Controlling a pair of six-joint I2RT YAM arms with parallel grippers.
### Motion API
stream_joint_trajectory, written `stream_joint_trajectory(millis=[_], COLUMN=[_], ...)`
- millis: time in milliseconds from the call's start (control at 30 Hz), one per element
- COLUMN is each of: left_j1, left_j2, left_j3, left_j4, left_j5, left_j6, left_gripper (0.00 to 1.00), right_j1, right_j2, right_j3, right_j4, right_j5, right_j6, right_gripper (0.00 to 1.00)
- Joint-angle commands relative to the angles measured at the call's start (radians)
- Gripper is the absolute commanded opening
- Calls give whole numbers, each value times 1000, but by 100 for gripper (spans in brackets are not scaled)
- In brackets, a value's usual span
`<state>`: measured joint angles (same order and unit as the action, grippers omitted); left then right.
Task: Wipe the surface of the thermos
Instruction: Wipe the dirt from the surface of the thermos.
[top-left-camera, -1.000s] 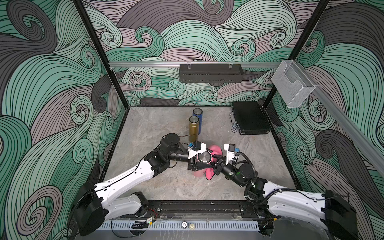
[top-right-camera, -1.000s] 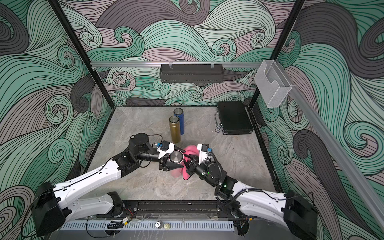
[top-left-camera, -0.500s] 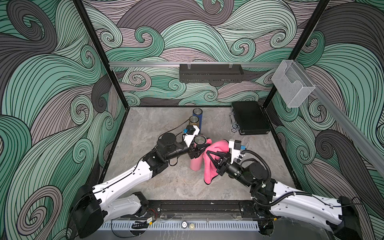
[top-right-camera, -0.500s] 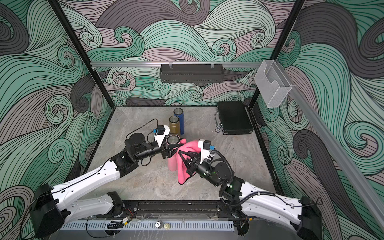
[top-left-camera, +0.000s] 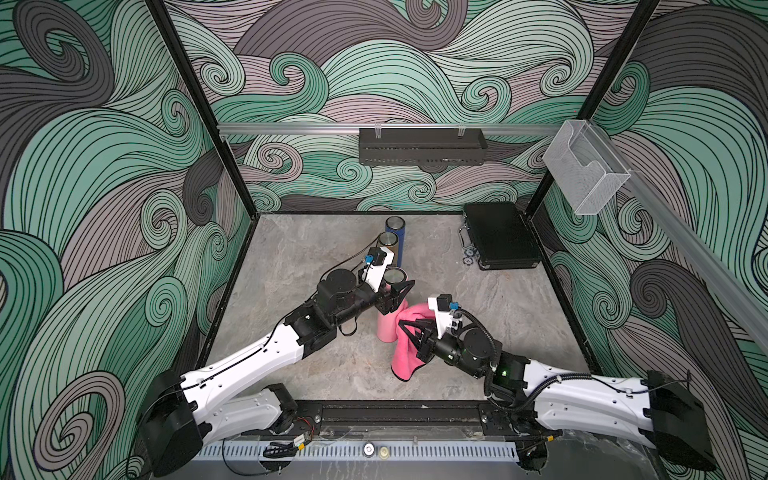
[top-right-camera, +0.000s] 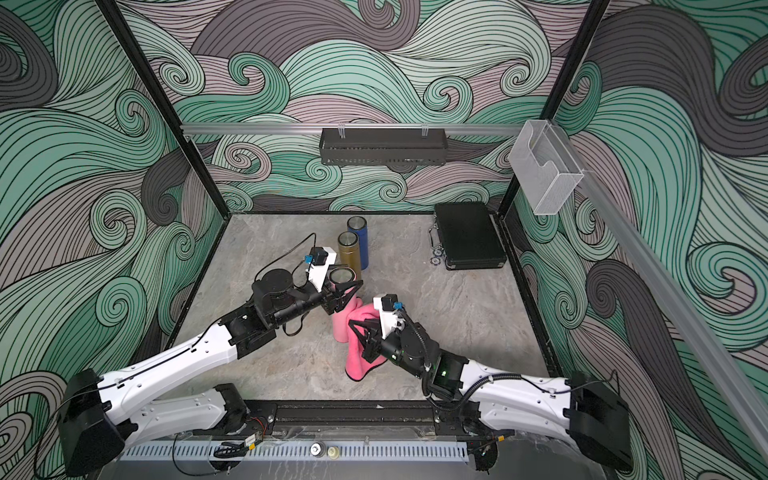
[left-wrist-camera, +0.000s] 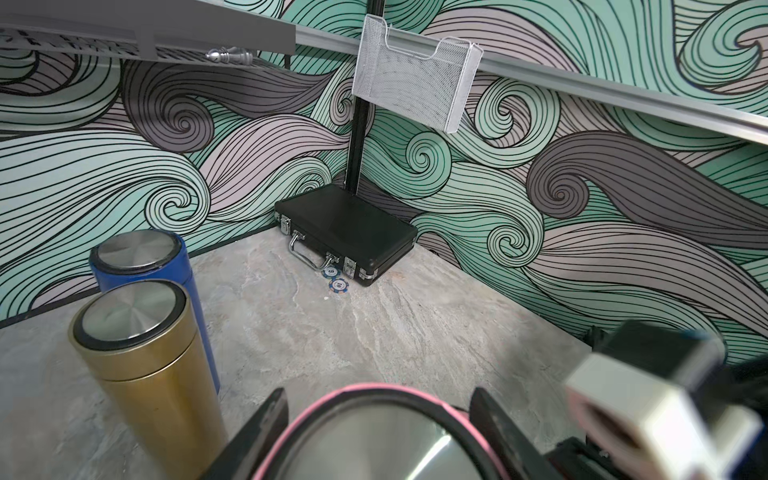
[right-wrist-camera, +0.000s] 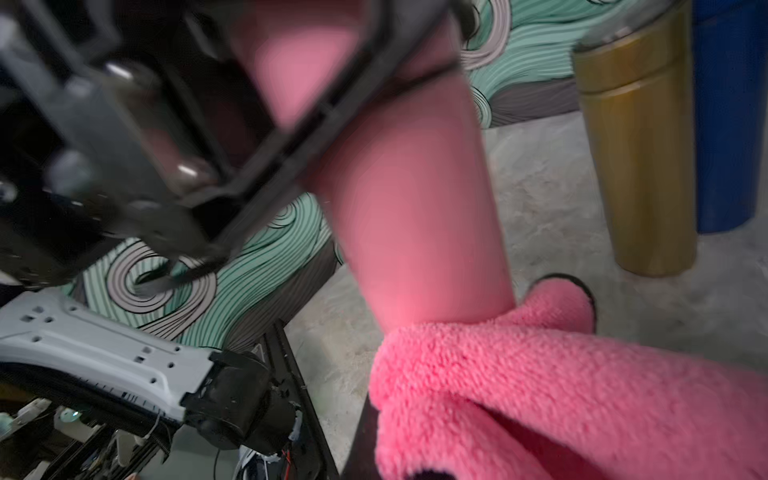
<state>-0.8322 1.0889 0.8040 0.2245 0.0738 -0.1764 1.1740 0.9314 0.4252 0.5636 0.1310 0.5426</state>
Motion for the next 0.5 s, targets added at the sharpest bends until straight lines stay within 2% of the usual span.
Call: stream_joint_trajectory(millis=[0, 133, 200, 333, 467], left_j1=[-26, -86, -112, -147, -169], left_j2=[-30, -25, -16, -12, 17], left_j3=[73, 117, 157, 172, 242], left_j4=[-6, -89, -161, -176, -302], left_j5=[-109, -310, -347, -403, -500], left_j6=[-51, -135, -138, -179, -279], left_gripper=[0, 0, 0, 0, 0], right_j1=[33, 35, 35, 32, 30], right_j2=[-41, 6, 57, 187, 233], right_j3=[113, 136, 113, 45, 62], right_j4=[13, 47, 70, 153, 177], right_j5=[-79, -106, -76, -15, -31], right_j6=[-97, -92, -78, -46, -48], right_gripper=[0, 0, 0, 0, 0])
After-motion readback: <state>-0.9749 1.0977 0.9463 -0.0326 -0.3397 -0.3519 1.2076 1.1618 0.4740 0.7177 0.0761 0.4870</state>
